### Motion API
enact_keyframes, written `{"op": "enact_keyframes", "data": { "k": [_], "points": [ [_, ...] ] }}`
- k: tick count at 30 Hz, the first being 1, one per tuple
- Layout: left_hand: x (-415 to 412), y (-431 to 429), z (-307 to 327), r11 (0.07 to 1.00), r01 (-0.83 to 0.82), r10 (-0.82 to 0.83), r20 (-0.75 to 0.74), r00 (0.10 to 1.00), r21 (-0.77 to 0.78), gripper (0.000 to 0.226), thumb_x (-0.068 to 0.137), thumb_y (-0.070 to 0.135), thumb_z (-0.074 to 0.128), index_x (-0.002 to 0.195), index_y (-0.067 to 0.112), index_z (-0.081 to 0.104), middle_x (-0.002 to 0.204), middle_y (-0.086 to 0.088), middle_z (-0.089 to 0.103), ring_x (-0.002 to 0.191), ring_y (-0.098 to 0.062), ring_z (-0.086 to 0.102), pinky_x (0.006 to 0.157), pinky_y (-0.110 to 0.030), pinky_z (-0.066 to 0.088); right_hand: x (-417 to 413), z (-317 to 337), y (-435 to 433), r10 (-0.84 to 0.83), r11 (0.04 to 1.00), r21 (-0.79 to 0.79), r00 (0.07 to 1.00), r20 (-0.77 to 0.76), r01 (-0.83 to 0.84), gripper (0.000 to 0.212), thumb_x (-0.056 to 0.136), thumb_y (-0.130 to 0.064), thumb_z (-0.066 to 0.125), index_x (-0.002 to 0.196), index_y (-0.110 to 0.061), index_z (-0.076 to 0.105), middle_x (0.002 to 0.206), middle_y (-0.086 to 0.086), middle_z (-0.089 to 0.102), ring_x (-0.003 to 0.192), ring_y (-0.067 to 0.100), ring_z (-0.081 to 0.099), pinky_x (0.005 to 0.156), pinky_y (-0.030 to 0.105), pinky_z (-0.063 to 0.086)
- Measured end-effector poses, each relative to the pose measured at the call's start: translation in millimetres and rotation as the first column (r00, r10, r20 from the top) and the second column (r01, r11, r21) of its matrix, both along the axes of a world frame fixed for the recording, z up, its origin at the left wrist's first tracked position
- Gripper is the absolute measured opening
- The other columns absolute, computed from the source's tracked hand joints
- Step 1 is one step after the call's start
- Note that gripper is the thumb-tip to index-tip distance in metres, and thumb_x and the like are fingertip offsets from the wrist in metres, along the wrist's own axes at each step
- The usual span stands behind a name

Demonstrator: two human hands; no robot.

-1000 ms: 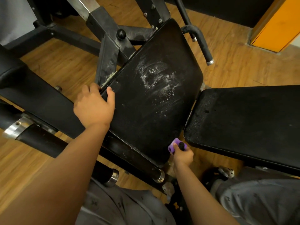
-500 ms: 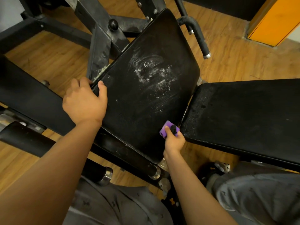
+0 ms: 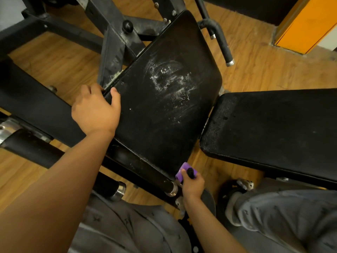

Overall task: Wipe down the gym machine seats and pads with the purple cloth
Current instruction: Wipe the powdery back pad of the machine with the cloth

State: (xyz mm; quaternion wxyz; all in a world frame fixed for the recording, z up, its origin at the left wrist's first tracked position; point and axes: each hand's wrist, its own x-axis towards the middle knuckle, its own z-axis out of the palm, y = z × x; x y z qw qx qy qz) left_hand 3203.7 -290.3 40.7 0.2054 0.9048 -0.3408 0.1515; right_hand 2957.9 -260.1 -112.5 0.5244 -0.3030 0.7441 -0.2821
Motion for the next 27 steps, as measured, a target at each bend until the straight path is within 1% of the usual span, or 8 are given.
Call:
{"op": "enact_keyframes", "data": {
  "k": [6,8,13,18,20,22,24,27],
  "points": [
    [0,0,0,1.000,-0.002,0.002,-0.005,1.000,0.002,0.049,0.097,0.046,0.038,0.108,0.002,0.057,0.106,-0.022,0.054,0.090,-0.042,0.053,0.066,-0.041,0.029,34,50,-21,0.237,0.960,-0.197,0.953,0.188,-0.199,0.011,0.088,-0.014,0.067,0.097,-0.020,0.066,0.094,-0.003,0.069,0.091,0.009,0.065,0.076,0.020,0.048],
    [0,0,0,1.000,0.003,-0.003,-0.003,1.000,-0.001,0.049,0.097,0.045,0.039,0.107,0.002,0.057,0.104,-0.022,0.054,0.088,-0.042,0.053,0.065,-0.041,0.029,49,65,-51,0.253,0.947,-0.251,0.946,0.203,-0.199,0.014,0.087,-0.014,0.067,0.101,-0.015,0.066,0.096,-0.002,0.069,0.092,0.009,0.065,0.079,0.022,0.049],
    [1,0,0,1.000,0.006,-0.006,0.008,1.000,0.016,0.047,0.097,0.044,0.038,0.105,0.001,0.057,0.099,-0.021,0.055,0.084,-0.041,0.053,0.062,-0.040,0.030,59,79,-132,0.189,0.925,-0.351,0.978,0.086,-0.147,0.016,0.085,-0.010,0.067,0.100,-0.014,0.061,0.095,0.000,0.063,0.090,0.014,0.060,0.081,0.024,0.046],
    [3,0,-3,1.000,0.011,-0.011,0.008,1.000,0.009,0.047,0.096,0.045,0.039,0.103,0.004,0.059,0.095,-0.018,0.055,0.079,-0.038,0.054,0.060,-0.038,0.032,48,87,-213,0.192,0.906,-0.356,0.972,-0.132,-0.228,0.017,0.085,-0.012,0.069,0.100,-0.013,0.062,0.097,0.003,0.063,0.096,0.019,0.061,0.078,0.025,0.044],
    [4,-1,-4,1.000,0.010,-0.010,0.008,1.000,0.005,0.046,0.096,0.045,0.039,0.102,0.004,0.060,0.093,-0.017,0.055,0.077,-0.037,0.054,0.059,-0.038,0.033,51,88,-234,0.210,0.904,-0.334,0.958,-0.193,-0.266,0.023,0.084,-0.013,0.070,0.106,-0.010,0.064,0.103,0.007,0.066,0.100,0.021,0.062,0.083,0.029,0.047],
    [4,-1,-4,1.000,0.006,-0.006,0.008,1.000,0.007,0.045,0.096,0.044,0.040,0.102,0.005,0.060,0.093,-0.016,0.055,0.076,-0.036,0.054,0.058,-0.038,0.035,61,90,-240,0.237,0.889,-0.337,0.941,-0.243,-0.311,0.025,0.085,-0.014,0.070,0.109,-0.011,0.066,0.103,0.005,0.067,0.098,0.018,0.061,0.087,0.030,0.048],
    [4,-1,-5,1.000,0.007,-0.007,0.011,1.000,0.006,0.045,0.096,0.044,0.040,0.101,0.005,0.060,0.092,-0.016,0.055,0.075,-0.036,0.053,0.058,-0.038,0.035,73,96,-227,0.273,0.860,-0.368,0.928,-0.252,-0.353,0.020,0.086,-0.015,0.068,0.107,-0.014,0.066,0.097,-0.001,0.064,0.091,0.011,0.058,0.083,0.025,0.045],
    [4,-1,-5,1.000,0.010,-0.010,0.006,1.000,-0.005,0.044,0.096,0.045,0.040,0.100,0.006,0.061,0.091,-0.015,0.055,0.075,-0.035,0.053,0.058,-0.036,0.033,78,95,-193,0.383,0.778,-0.447,0.897,-0.220,-0.442,0.009,0.083,-0.017,0.072,0.090,-0.019,0.066,0.086,-0.004,0.067,0.080,0.008,0.061,0.076,0.020,0.046]
  ]
}}
